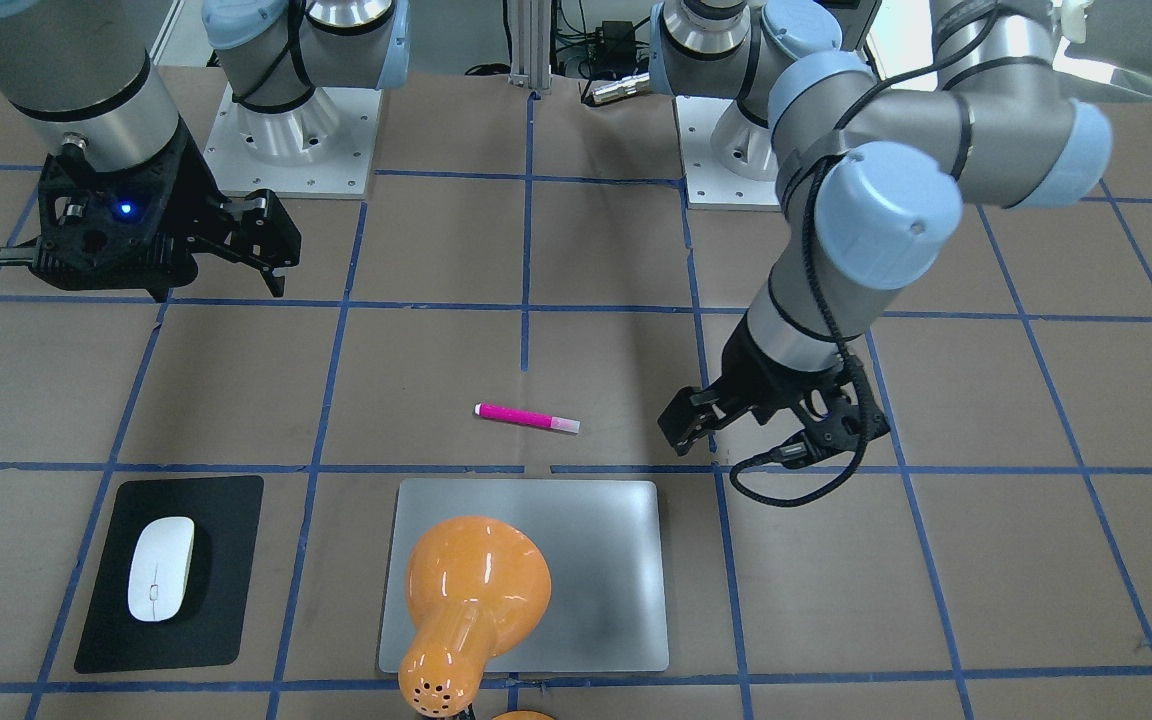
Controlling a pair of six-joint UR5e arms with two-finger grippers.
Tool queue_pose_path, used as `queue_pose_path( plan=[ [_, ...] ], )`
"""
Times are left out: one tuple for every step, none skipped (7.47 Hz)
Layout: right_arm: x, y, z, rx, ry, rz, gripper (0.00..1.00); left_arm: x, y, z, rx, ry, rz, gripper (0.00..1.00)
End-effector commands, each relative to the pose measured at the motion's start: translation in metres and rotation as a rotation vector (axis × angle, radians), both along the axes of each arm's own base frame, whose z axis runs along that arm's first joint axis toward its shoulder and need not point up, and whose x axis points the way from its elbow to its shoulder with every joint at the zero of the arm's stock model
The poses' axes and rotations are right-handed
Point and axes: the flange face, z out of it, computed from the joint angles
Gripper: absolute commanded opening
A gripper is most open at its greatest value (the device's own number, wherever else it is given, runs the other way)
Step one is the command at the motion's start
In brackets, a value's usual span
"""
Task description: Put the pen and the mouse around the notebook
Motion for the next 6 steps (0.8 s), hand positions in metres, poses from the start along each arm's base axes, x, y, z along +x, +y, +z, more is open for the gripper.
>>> queue_pose_path(
  plan=[
    [0.001,0.000,-0.001,0.002,-0.001,-0.012,1.00,0.023,0.016,0.050,0.039,-0.044,-0.234,1.00],
    [0.000,0.000,-0.001,0.002,-0.001,-0.014,1.00,0.026,0.031,0.065,0.058,-0.068,-0.312,1.00],
    [0.000,0.000,-0.001,0.002,-0.001,-0.014,1.00,0.031,0.042,0.076,0.064,-0.069,-0.356,1.00],
    [0.000,0.000,-0.001,0.001,-0.001,-0.014,1.00,0.037,0.053,0.086,0.076,-0.067,-0.372,1.00],
    [0.000,0.000,-0.001,0.001,-0.001,-0.012,1.00,0.045,0.062,0.088,0.108,-0.056,-0.365,1.00],
    [0.001,0.000,-0.001,0.001,-0.001,-0.011,1.00,0.049,0.070,0.089,0.115,-0.057,-0.360,1.00]
  ],
)
